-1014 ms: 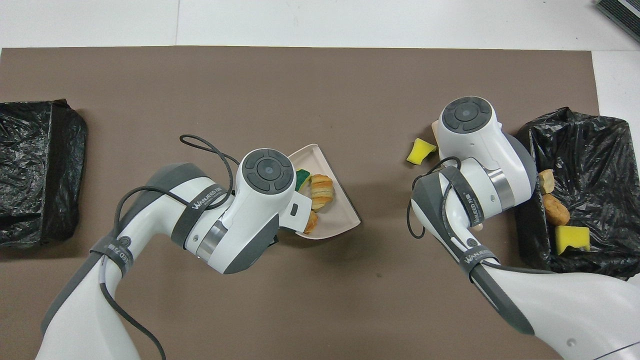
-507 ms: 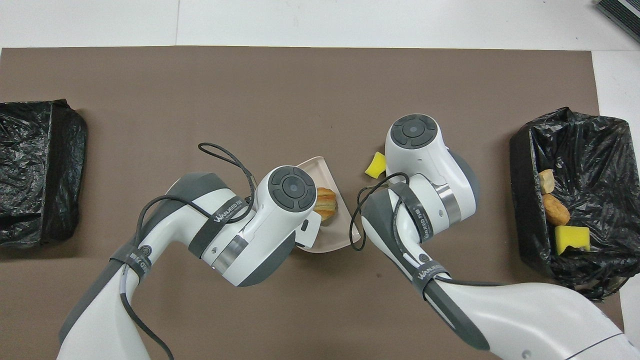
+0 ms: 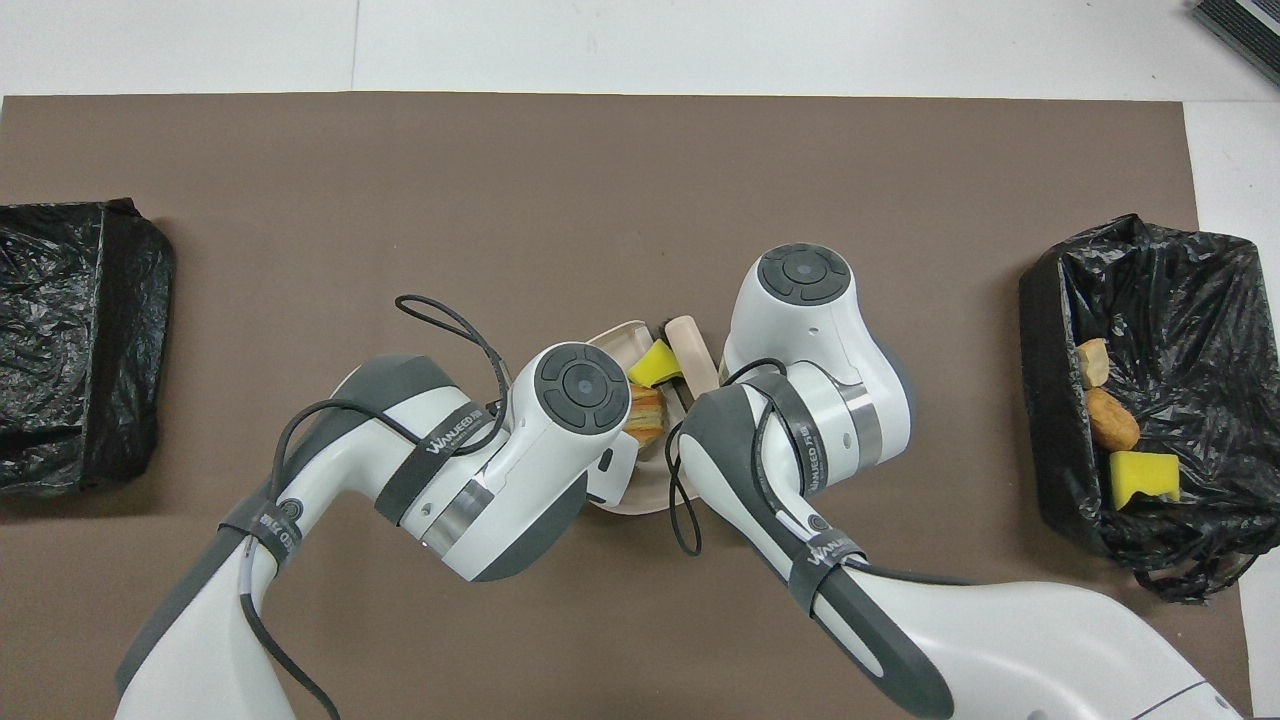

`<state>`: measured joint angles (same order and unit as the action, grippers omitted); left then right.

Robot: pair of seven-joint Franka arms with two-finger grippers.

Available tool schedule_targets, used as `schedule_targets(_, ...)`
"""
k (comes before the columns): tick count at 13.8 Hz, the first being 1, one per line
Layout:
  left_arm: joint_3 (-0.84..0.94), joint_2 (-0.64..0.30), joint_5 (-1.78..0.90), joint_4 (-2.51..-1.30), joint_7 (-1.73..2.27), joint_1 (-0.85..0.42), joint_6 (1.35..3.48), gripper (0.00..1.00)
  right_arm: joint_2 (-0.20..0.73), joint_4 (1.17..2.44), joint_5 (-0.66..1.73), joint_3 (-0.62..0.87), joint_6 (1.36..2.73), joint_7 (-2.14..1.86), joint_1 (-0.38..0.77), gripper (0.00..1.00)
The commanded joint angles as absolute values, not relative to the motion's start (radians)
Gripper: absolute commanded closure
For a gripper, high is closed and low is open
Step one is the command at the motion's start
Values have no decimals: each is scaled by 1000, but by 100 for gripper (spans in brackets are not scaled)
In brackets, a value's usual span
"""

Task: Sweep and dump trash in bin
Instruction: 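Sweep the yellow sponge into the dustpan with the right gripper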

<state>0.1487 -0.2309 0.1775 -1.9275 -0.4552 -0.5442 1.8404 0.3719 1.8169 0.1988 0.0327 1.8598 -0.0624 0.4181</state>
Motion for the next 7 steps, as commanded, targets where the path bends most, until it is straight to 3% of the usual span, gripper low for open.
schedule_targets(1,144,-198,198,-1977,-451,-548,1885,100,350,1864,291,66,1878,-149,410,100)
schedule_targets(7,144,-193,198,-2003,-592,-540,1948,100,336,1891,247,58,1829,-204,315,100)
